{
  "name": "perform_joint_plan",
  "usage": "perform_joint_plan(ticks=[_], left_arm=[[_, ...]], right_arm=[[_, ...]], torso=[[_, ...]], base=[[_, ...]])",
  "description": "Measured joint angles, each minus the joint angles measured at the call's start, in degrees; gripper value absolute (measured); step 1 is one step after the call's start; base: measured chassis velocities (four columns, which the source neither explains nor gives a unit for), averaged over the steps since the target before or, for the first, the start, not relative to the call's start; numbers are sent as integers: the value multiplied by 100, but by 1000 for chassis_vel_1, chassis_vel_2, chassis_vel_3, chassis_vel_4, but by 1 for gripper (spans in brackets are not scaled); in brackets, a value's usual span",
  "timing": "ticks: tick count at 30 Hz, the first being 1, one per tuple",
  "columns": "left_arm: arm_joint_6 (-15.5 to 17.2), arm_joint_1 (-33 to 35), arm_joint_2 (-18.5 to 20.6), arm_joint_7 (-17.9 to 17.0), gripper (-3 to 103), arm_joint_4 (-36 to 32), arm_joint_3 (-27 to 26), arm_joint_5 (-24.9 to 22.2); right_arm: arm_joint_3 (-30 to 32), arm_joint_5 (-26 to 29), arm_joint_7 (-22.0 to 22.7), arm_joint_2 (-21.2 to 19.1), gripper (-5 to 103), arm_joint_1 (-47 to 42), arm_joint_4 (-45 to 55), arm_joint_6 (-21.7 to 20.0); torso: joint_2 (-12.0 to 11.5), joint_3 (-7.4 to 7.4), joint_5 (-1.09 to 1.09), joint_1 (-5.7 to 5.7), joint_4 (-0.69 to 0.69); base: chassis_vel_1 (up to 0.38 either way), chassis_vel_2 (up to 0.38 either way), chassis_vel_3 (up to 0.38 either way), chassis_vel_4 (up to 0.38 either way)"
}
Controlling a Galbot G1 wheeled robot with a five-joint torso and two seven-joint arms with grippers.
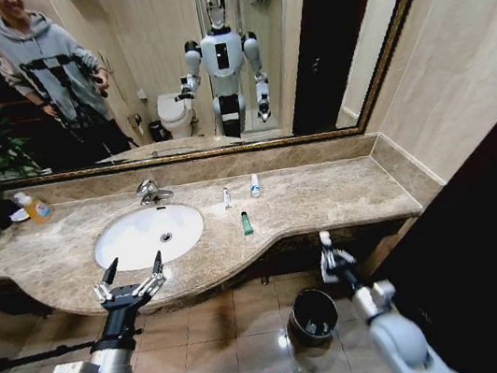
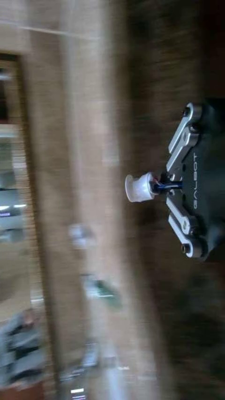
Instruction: Pick up the trash from the sink and place it in the trash bin.
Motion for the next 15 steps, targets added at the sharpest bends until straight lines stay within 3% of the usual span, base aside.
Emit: perform_joint_plan(ticks=[7, 9, 15], left_arm=[[1, 0, 0, 0, 100, 0, 0, 0], [0, 0, 0, 0, 100, 0, 0, 0], [0, 0, -1, 0, 100, 0, 0, 0]], right_arm=[[-293, -454, -82, 193, 1, 531, -1793, 25], [-359, -983, -89, 326, 1, 958, -2576, -9], [-452, -1609, -109, 502, 1, 1900, -4142, -234]], torso=[[0, 1, 3, 0, 2], [-1, 1, 2, 1, 2], [-1, 1, 1, 1, 1]], base=[[0, 0, 0, 0], [0, 0, 0, 0], [0, 0, 0, 0]])
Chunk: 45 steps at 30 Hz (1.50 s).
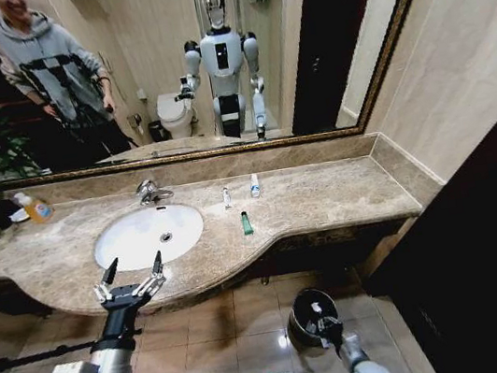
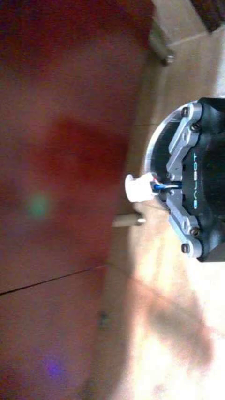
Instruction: Pick up the trash from the sink and place it in the trash bin.
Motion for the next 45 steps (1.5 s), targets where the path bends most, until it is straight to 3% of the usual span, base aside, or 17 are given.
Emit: perform_joint_plan(ticks=[8, 15, 18, 24, 28, 30, 31, 34, 36, 38, 39, 42, 45], left_arm=[[0, 0, 0, 0, 100, 0, 0, 0], [0, 0, 0, 0, 100, 0, 0, 0], [0, 0, 0, 0, 100, 0, 0, 0], [0, 0, 0, 0, 100, 0, 0, 0], [0, 0, 0, 0, 100, 0, 0, 0], [0, 0, 0, 0, 100, 0, 0, 0], [0, 0, 0, 0, 100, 0, 0, 0], [0, 0, 0, 0, 100, 0, 0, 0], [0, 0, 0, 0, 100, 0, 0, 0], [0, 0, 0, 0, 100, 0, 0, 0], [0, 0, 0, 0, 100, 0, 0, 0], [0, 0, 0, 0, 100, 0, 0, 0], [0, 0, 0, 1, 100, 0, 0, 0]], right_arm=[[125, -499, 17, 224, 1, 1184, -1834, 191], [137, -618, 114, 283, -2, 1560, -2312, 306], [136, -675, 178, 283, 12, 1605, -2376, 320], [133, -684, 225, 260, 28, 1577, -2322, 345], [133, -692, 250, 242, 50, 1406, -2065, 308], [133, -691, 252, 237, 50, 1359, -1992, 290], [135, -684, 253, 227, 55, 1307, -1909, 264], [136, -570, 254, 184, 71, 1073, -1541, 159], [138, -529, 260, 174, 71, 992, -1405, 119], [167, -424, 270, 136, 83, 705, -874, -82], [167, -424, 270, 136, 83, 705, -874, -82], [240, -370, 420, 62, 97, 329, -137, -67], [308, -282, 565, 22, 99, 74, 404, -73]], torso=[[0, 0, 0, 0, 1], [0, 0, -1, 0, 0], [0, 0, 0, 0, 0], [0, 0, 0, 0, 0], [0, 0, 0, 0, 0], [0, 0, 0, 0, 0], [0, 0, 1, 0, 0], [0, 0, 0, 0, 0], [0, -1, 1, 0, 0], [0, 0, 1, 0, 0], [0, 0, 1, 0, 0], [0, -1, 1, 0, 0], [0, 0, 1, 0, -1]], base=[[0, 0, 0, 0], [0, 0, 0, 0], [0, 0, 0, 0], [0, 0, 0, 0], [0, 0, 0, 0], [0, 0, 0, 0], [0, 0, 0, 0], [0, 0, 0, 0], [0, 0, 0, 0], [0, 0, 0, 0], [0, 0, 0, 0], [0, 0, 0, 0], [0, 0, 0, 0]])
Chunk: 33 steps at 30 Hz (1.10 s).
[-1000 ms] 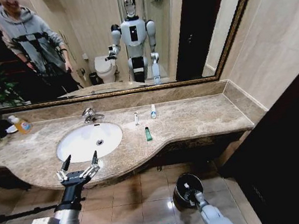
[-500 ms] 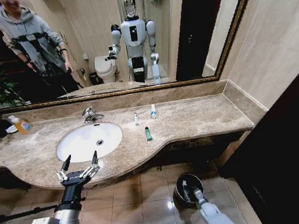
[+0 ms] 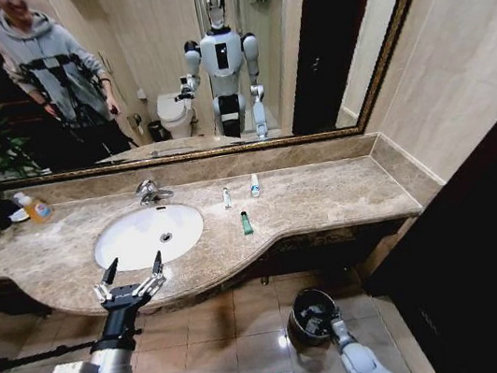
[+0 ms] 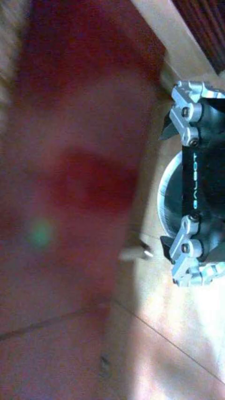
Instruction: Pick up the trash from the sink and place it in the trash bin.
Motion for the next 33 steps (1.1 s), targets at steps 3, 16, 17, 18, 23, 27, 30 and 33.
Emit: perform_joint_plan(ticks=[3, 16, 17, 18, 23, 27, 30, 33], left_arm=[[0, 0, 0, 0, 100, 0, 0, 0], [0, 0, 0, -1, 100, 0, 0, 0], [0, 0, 0, -1, 100, 0, 0, 0], [0, 0, 0, 0, 100, 0, 0, 0], [0, 0, 0, 0, 100, 0, 0, 0], [0, 0, 0, 0, 100, 0, 0, 0], [0, 0, 0, 0, 100, 0, 0, 0], [0, 0, 1, 0, 100, 0, 0, 0]], right_arm=[[154, 62, 122, 4, 100, -300, 739, -139], [1024, 701, -142, 326, 100, -1969, 4876, -857], [1086, 810, -157, 302, 100, -2083, 5177, -909], [1100, 900, -161, 264, 100, -2157, 5450, -956], [835, 1017, -213, 67, 100, -1996, 6005, -1029], [622, 1214, -354, -331, 100, -1559, 6069, -1243], [465, 1535, -547, -699, 100, -1155, 6021, -1374], [262, 2036, -1038, -1352, 100, -659, 5687, -1471]], torso=[[0, 0, 0, 0, 0], [1, 0, -1, -1, 0], [1, 0, -1, -1, 0], [1, 0, -1, -1, -1], [1, 0, -1, -1, 0], [0, 0, 0, -1, 0], [0, 0, 0, 0, 1], [0, 1, 0, 0, 1]], base=[[0, 0, 0, 0], [0, 0, 0, 0], [0, 0, 0, 0], [0, 0, 0, 0], [0, 0, 0, 0], [0, 0, 0, 0], [0, 0, 0, 0], [0, 0, 0, 0]])
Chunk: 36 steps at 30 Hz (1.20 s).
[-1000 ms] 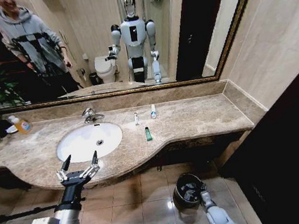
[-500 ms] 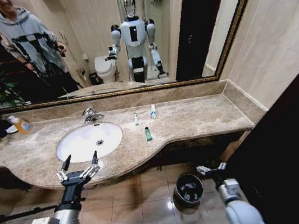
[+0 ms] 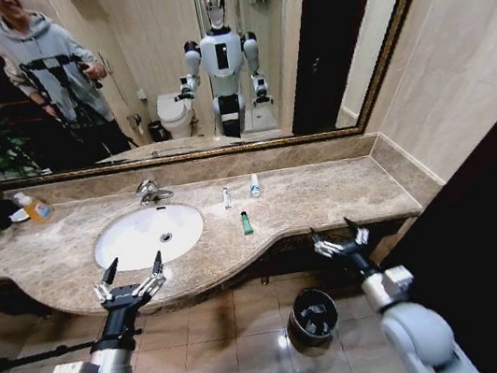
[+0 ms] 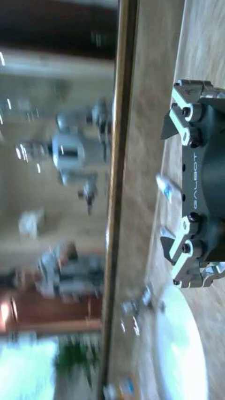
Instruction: Pick up the trash from the sink and place it in the trash bin.
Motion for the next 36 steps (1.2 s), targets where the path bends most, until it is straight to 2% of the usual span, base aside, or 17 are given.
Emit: perform_joint_plan(ticks=[4, 6, 13, 14, 17, 25, 29, 36], left_arm=[[0, 0, 0, -1, 100, 0, 0, 0], [0, 0, 0, 1, 100, 0, 0, 0], [0, 0, 0, 0, 100, 0, 0, 0], [0, 0, 0, 0, 100, 0, 0, 0], [0, 0, -1, 0, 100, 0, 0, 0], [0, 0, 0, 0, 100, 0, 0, 0], [0, 0, 0, 0, 100, 0, 0, 0], [0, 0, 0, 0, 100, 0, 0, 0]], right_arm=[[-275, 92, -279, -405, 100, 599, -545, -21], [-401, 115, -283, -433, 100, 788, -673, -44], [-1656, 116, -117, -477, 100, 2002, -1378, -188], [-1656, 116, -117, -477, 100, 2002, -1378, -188], [-2268, 27, 36, -340, 100, 2578, -1851, -205], [-2888, -195, 334, 94, 100, 3204, -2810, -93], [-2920, -321, 623, 387, 100, 3381, -3153, -33], [-2922, -328, 759, 594, 100, 3536, -3447, -16]], torso=[[0, 0, 1, 0, 0], [-1, 0, 0, 0, -1], [-1, 0, 0, 0, 0], [-1, 0, 0, 0, 0], [-1, 0, -1, 0, 0], [-1, 0, -1, 0, 0], [-1, 0, -1, 0, 0], [-1, 0, -2, 0, -1]], base=[[0, 0, 0, 0], [0, 0, 0, 0], [0, 0, 0, 0], [0, 0, 0, 0], [0, 0, 0, 0], [0, 0, 0, 0], [0, 0, 0, 0], [0, 0, 0, 0]])
